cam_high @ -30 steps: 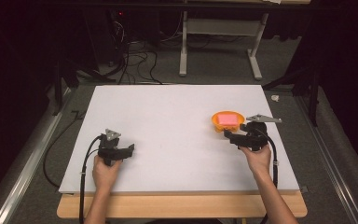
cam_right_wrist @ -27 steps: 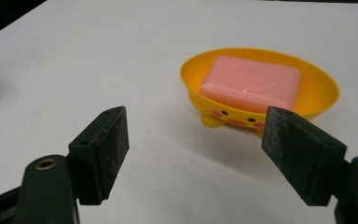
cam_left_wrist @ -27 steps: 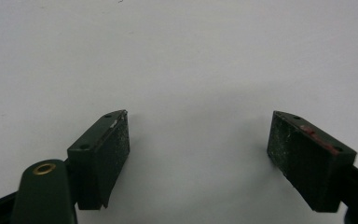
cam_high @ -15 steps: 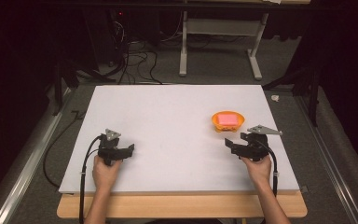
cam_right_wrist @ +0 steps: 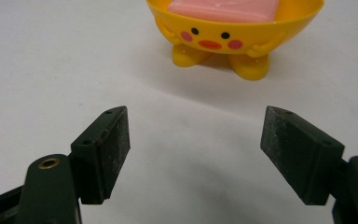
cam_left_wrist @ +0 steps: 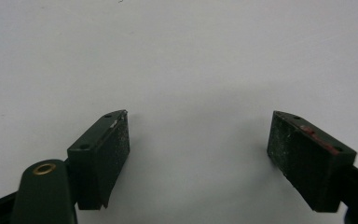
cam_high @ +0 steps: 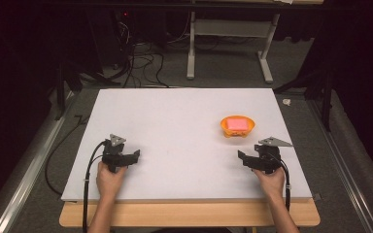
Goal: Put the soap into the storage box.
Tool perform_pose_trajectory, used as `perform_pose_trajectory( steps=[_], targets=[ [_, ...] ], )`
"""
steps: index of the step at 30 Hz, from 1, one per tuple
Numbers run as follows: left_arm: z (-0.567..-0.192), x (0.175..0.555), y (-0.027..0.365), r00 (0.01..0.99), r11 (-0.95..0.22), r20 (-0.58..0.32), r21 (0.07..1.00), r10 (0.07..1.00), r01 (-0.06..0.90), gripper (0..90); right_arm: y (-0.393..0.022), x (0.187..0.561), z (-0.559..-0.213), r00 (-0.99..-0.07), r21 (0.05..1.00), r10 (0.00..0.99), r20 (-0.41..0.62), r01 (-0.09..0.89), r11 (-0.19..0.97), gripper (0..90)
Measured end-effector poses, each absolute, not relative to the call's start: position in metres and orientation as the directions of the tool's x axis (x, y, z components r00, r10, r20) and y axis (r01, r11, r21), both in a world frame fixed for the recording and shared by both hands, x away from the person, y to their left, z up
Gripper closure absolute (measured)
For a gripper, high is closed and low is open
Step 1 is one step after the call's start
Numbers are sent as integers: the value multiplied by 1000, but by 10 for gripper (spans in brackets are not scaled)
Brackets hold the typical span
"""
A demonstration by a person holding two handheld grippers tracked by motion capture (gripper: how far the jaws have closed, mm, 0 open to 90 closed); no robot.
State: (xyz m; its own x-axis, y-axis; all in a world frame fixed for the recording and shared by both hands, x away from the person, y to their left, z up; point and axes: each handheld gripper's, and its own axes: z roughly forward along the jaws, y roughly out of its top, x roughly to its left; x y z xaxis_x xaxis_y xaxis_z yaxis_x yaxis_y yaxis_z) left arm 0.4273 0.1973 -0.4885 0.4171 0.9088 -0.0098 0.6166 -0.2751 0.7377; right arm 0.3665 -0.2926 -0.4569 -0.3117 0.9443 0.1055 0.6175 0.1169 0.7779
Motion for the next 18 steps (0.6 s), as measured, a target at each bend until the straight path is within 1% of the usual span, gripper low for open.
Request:
perform_pose_trajectory(
  steps=[9, 18],
  targets=[
    [-488, 427, 197, 417, -275, -10, 738, 909, 617, 214, -296, 365, -468, -284, 759, 957, 56, 635, 144, 245],
    [-488, 427, 197, 417, -276, -9, 737, 909, 617, 214, -293, 365, -479, -267, 726, 963, -44, 654, 214, 238]
  ],
)
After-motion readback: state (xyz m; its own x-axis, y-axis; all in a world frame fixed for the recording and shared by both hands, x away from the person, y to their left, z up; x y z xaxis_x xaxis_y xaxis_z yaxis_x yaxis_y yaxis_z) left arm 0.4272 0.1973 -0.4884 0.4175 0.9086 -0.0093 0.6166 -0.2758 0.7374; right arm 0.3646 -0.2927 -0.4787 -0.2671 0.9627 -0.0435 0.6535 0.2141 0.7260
